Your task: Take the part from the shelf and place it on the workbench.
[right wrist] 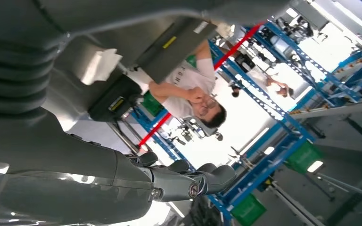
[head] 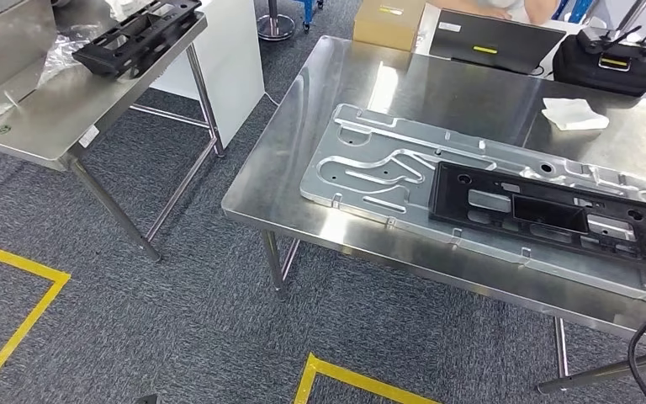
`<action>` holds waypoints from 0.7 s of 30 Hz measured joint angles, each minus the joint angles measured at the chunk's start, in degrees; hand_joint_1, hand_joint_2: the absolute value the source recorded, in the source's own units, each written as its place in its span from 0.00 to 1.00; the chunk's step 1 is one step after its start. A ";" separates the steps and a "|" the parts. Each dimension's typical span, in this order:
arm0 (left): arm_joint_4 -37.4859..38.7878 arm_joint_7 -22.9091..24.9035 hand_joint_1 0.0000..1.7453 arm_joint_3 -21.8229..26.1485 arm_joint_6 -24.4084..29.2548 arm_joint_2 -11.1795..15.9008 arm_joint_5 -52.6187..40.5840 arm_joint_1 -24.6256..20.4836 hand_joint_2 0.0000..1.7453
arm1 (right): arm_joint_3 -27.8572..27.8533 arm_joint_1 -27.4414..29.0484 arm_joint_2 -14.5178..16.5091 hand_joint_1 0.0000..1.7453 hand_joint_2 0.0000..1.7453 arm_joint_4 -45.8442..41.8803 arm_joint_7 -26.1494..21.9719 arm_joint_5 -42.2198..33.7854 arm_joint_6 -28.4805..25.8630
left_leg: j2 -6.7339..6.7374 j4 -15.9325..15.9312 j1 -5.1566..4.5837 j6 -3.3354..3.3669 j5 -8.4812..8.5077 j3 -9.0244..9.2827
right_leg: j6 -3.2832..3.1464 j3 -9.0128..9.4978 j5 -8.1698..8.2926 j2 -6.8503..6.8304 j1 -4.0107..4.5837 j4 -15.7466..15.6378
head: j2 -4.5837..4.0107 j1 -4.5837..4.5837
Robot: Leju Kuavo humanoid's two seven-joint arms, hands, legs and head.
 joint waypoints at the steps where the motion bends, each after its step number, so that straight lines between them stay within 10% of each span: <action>1: 0.00 0.00 0.00 0.11 0.00 -0.04 0.00 -0.02 0.00 | -0.35 0.29 0.00 0.00 0.00 -0.02 0.07 0.06 0.03 | 0.01 0.18 -0.04 -0.11 0.39 -0.63 | -0.12 2.38 1.50 0.00 0.01 -3.03 | 0.00 0.01; 4: 0.00 0.05 0.00 0.31 0.08 -0.17 0.02 -0.13 0.00 | -1.60 1.09 -0.01 0.00 0.00 -0.31 0.58 -0.08 0.00 | -0.08 0.46 -0.19 -0.77 1.61 -1.67 | -0.92 9.26 3.26 0.06 0.39 -13.40 | -0.01 -0.02; 8: 0.00 0.20 0.00 0.66 0.39 -0.37 0.04 0.02 0.00 | -4.80 4.88 0.45 0.00 0.00 -0.49 0.07 -0.04 -0.07 | -0.54 0.24 -0.13 -2.09 2.52 -2.04 | -2.57 9.36 4.59 -0.14 0.60 -15.40 | -0.01 0.00; 12: 0.00 0.17 0.00 0.84 0.76 -0.40 0.12 0.11 0.00 | -7.50 9.14 1.97 0.00 0.00 -0.16 -2.18 -0.33 0.09 | -0.40 10.69 0.09 -3.05 -7.87 -4.90 | -3.79 6.42 7.37 -0.51 0.32 -15.72 | -0.01 0.03; 14: 0.00 0.07 0.00 1.07 0.92 -0.43 0.33 0.06 0.00 | -9.41 12.05 3.62 0.00 0.00 0.43 -3.70 -0.52 0.27 | -0.26 16.31 0.16 -3.35 -9.59 -4.93 | -3.68 4.71 8.64 -0.57 0.37 -15.60 | -0.01 0.03; 17: 0.00 -0.08 0.00 1.61 1.38 -0.46 0.92 0.01 0.00 | -12.73 16.45 6.80 0.00 0.00 1.74 -5.79 -0.27 0.75 | -0.24 11.79 0.13 -3.04 -5.83 1.27 | -3.22 2.50 10.27 -0.62 0.40 -15.29 | -0.01 0.03; 21: 0.00 -0.13 0.00 2.11 2.07 -0.57 0.62 -0.25 0.00 | -17.64 21.53 11.18 0.00 0.00 4.76 -8.64 -1.10 1.60 | -0.36 -1.78 -0.49 -1.81 -7.42 10.52 | -2.08 1.35 12.17 -0.83 0.60 -15.24 | -0.02 0.03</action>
